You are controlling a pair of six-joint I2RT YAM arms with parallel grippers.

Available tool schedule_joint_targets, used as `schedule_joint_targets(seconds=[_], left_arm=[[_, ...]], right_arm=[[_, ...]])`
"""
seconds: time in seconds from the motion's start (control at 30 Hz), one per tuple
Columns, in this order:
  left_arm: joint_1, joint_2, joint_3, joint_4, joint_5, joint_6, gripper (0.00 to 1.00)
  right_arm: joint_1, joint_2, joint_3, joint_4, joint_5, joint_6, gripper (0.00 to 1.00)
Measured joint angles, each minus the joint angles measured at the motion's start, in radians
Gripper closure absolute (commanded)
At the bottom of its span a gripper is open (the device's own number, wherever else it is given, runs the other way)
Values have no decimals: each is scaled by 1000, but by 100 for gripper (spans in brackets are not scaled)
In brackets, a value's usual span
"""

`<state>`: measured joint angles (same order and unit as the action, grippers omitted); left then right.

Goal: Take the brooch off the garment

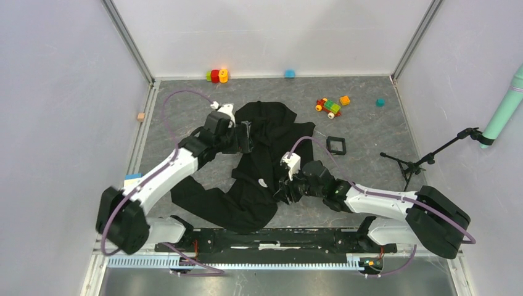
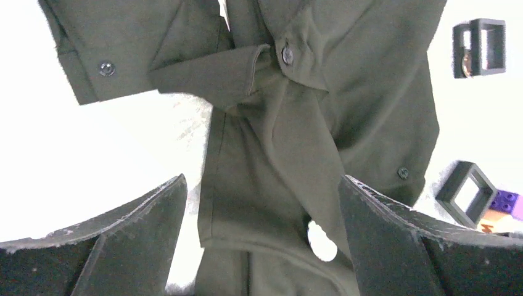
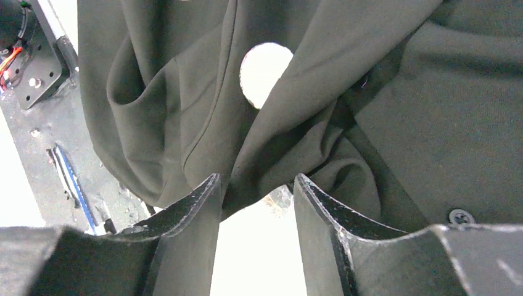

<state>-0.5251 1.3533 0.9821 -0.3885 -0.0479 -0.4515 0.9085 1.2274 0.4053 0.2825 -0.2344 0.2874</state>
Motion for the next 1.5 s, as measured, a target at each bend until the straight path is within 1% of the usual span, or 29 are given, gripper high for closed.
schedule_joint_targets(seconds=[0.03,0.17,0.27,0.37,0.43,0.57,0.6,0.67,0.73,0.77,0.8,0.87,0.9,0.97,1.07,1.2,1.27,1.4,1.5], left_arm=[[-4,-50,-25,3,-3,0,0],[-4,-196,-143,35,6,-7,0],[-3,-261,-236,64,10,-40,0],[1,-313,-316,93,30,-72,10],[3,-341,-360,126,75,-96,16],[-11,-332,-384,179,166,-149,21],[-24,-326,-384,193,182,-164,22],[-54,-319,-385,214,193,-179,24],[-79,-315,-389,240,206,-187,26],[-89,-310,-391,255,214,-189,26],[-96,-301,-392,269,221,-191,27],[-99,-267,-392,294,238,-192,27],[-99,-248,-393,302,240,-192,27],[-99,-220,-396,309,242,-193,27],[-99,-225,-409,319,243,-204,29],[-99,-297,-439,336,259,-249,35],[-99,-361,-453,343,263,-279,38],[-99,-440,-481,395,275,-360,38],[-99,-446,-509,438,296,-416,39]], right_arm=[[0,0,7,-4,8,-2,46],[-1,31,77,-41,28,-24,44],[-3,84,151,-60,31,-35,38],[-8,127,197,-68,42,-39,37],[-10,159,221,-79,60,-30,38],[-14,211,232,-97,100,-6,39],[-14,217,231,-98,107,-2,42],[-15,221,224,-97,120,7,50],[-17,225,218,-97,123,16,69],[-19,229,218,-96,122,22,76],[-21,231,218,-95,116,25,85],[-26,231,217,-87,97,38,98],[-30,230,214,-71,87,45,100],[-39,222,198,-29,69,62,100],[-53,172,144,45,49,93,100],[-59,100,92,132,32,115,100],[-60,80,83,170,24,117,100],[-60,71,78,232,-2,118,100],[-60,71,76,253,-21,117,100]])
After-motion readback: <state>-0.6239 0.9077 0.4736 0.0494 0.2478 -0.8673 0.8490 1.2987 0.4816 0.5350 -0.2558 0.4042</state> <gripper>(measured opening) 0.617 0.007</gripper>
